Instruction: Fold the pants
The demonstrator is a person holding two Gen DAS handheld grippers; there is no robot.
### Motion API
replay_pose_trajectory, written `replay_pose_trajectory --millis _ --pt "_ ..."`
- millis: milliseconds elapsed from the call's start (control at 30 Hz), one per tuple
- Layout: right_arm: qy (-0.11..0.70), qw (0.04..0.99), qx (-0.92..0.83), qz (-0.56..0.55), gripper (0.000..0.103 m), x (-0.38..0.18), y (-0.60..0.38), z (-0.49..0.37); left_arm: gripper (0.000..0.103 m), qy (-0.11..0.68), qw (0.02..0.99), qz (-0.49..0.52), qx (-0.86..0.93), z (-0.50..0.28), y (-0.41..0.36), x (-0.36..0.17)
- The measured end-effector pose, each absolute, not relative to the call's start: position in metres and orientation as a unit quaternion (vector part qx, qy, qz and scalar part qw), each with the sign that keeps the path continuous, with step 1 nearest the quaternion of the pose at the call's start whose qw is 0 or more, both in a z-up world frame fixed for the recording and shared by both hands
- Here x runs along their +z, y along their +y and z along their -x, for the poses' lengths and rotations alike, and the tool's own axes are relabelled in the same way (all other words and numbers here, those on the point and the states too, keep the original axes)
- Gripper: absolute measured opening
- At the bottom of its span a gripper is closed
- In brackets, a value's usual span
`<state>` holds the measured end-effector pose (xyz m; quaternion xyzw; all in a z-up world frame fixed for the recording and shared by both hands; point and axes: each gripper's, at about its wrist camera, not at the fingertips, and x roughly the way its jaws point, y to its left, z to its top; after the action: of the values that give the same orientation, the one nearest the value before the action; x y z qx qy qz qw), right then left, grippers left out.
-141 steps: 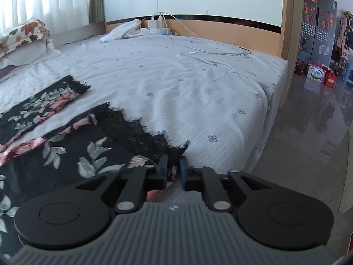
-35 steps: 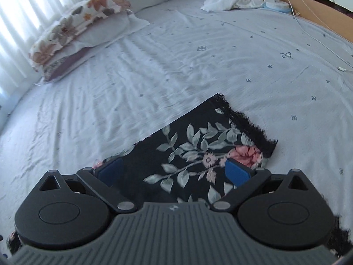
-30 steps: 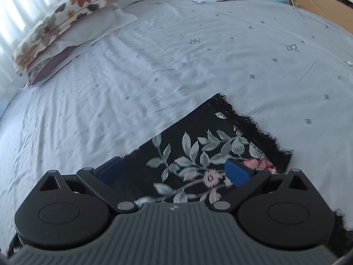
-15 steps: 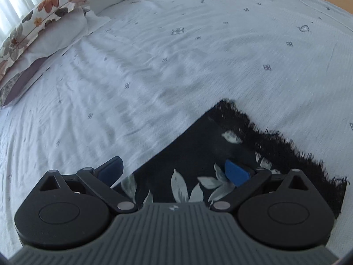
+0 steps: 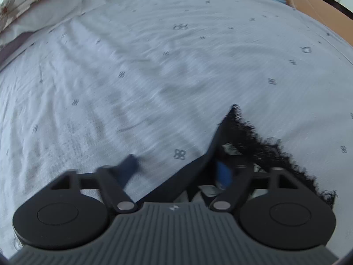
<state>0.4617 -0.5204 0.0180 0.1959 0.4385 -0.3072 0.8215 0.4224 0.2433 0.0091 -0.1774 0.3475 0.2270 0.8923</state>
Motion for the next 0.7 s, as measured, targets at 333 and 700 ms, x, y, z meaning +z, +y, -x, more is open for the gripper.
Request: replay_pose_trajectory --millis 333,700 --pt "0.403 0.816 -0.304 -0.282 0.002 0.04 -0.554 -0.412 0.001 0.334 0.895 0.19 0.228 -0.41 0.241 0.034" --pt "0.373 0.825 -0.307 -0.294 0.002 0.081 -0.57 -0.348 0.001 0.324 0.901 0.19 0.219 -0.375 0.239 0.076"
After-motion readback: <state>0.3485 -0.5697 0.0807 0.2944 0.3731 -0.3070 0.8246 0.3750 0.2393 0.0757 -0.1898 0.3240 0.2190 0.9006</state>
